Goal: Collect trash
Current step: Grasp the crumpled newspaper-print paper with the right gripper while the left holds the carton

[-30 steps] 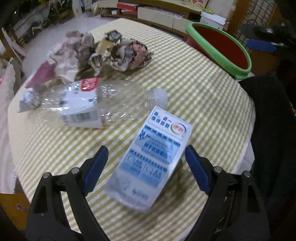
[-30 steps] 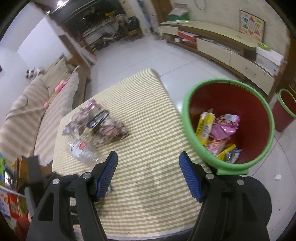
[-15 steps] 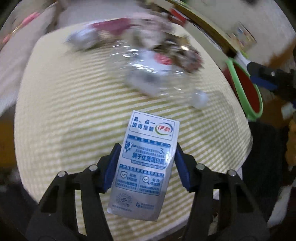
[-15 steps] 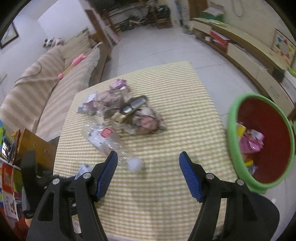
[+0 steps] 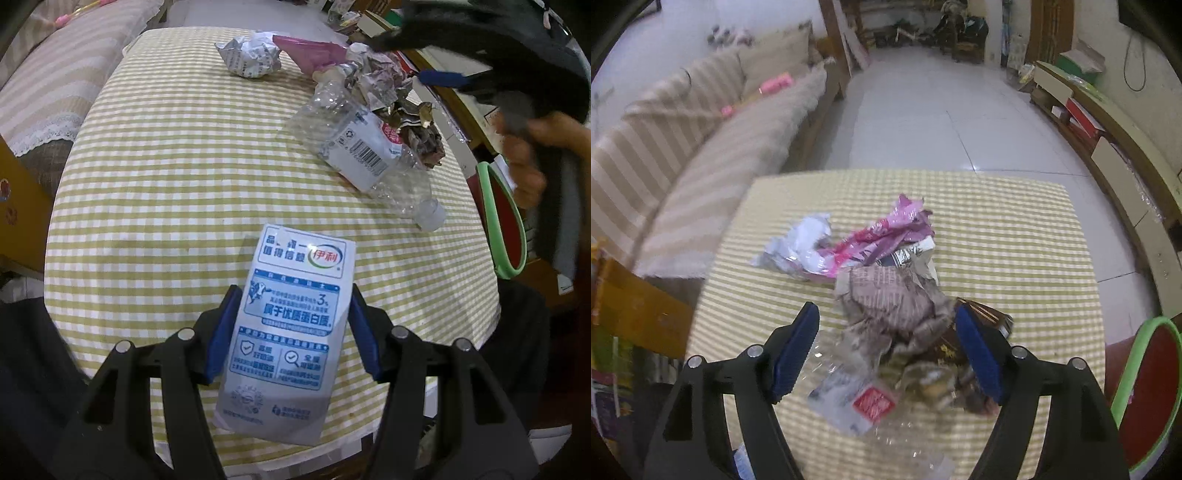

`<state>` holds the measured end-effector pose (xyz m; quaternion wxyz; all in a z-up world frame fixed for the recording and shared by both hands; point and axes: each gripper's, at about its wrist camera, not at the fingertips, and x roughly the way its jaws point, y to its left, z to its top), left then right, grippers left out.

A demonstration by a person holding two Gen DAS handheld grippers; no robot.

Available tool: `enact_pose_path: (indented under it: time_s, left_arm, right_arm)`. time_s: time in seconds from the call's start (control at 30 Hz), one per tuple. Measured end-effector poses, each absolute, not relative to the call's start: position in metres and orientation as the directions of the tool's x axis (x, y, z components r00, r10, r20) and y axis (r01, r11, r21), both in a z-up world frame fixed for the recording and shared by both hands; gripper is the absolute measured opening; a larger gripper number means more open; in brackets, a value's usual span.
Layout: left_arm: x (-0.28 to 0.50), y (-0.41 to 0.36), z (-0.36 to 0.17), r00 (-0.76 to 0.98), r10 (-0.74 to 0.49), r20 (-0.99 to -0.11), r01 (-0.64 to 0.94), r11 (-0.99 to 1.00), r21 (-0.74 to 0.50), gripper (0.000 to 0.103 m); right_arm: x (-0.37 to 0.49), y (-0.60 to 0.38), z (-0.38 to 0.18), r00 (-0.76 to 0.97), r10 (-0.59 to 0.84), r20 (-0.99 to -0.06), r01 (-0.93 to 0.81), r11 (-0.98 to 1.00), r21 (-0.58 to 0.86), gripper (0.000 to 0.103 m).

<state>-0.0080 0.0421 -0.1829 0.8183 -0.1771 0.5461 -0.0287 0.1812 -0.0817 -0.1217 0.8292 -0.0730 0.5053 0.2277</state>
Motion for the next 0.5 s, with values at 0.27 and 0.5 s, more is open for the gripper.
enact_pose_path:
  time_s: [0.27, 0.5]
  left_arm:
    - [-0.011, 0.050, -0.184, 0.398, -0.242, -0.885, -0.158, 0.932, -0.326, 0.055]
    - [-0.009, 0.043, -0.189, 0.388, -0.230, -0.892, -0.151, 0.939, -0.308, 0.055]
  right_arm:
    - [0.177, -0.091, -0.123, 0.397, 0.325, -0.859, -0.463, 0.878, 0.118, 0.043]
    - [0.148, -0.116, -0.102, 0.387, 0.414, -0.824, -0.467, 0.858, 0.212, 0.000]
